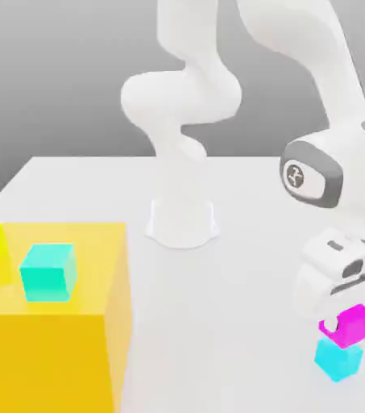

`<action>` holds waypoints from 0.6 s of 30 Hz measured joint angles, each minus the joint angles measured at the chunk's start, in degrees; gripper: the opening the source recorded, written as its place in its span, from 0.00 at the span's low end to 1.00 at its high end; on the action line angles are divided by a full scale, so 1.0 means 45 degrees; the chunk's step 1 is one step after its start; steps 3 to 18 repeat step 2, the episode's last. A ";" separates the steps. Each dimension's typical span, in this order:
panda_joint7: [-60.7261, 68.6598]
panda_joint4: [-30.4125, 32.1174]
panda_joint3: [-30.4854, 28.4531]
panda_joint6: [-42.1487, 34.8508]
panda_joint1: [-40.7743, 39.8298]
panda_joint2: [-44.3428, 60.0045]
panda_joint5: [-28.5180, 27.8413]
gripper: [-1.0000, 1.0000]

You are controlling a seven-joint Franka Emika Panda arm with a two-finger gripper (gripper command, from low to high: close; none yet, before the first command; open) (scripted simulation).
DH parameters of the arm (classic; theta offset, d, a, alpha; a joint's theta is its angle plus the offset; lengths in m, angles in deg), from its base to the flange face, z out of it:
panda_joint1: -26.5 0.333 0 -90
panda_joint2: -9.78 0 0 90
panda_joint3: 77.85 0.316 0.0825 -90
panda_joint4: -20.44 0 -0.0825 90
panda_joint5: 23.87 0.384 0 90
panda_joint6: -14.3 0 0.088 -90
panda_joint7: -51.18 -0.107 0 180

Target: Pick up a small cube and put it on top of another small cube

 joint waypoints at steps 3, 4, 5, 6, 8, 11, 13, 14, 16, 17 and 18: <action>0.0000 0.0000 0.0000 0.0000 0.0000 0.0000 0.0000 1.00; 0.0000 0.0000 0.0000 0.0000 0.0000 0.0000 0.0000 1.00; 0.0000 0.0000 0.0000 0.0000 0.0000 0.0000 0.0000 1.00; 0.0000 0.0000 0.0000 0.0000 0.0000 0.0000 0.0000 1.00; 0.0000 0.0000 0.0000 0.0000 0.0000 0.0000 0.0000 1.00; 0.0000 0.0000 0.0000 0.0000 0.0000 0.0000 0.0000 1.00; 0.0000 0.0000 0.0000 0.0000 0.0000 0.0000 0.0000 1.00; 0.0000 0.0000 0.0000 0.0000 0.0000 0.0000 0.0000 1.00; 0.0000 0.0000 0.0000 0.0000 0.0000 0.0000 0.0000 1.00; 0.0000 0.0000 0.0000 0.0000 0.0000 0.0000 0.0000 1.00; 0.0000 0.0000 0.0000 0.0000 0.0000 0.0000 0.0000 1.00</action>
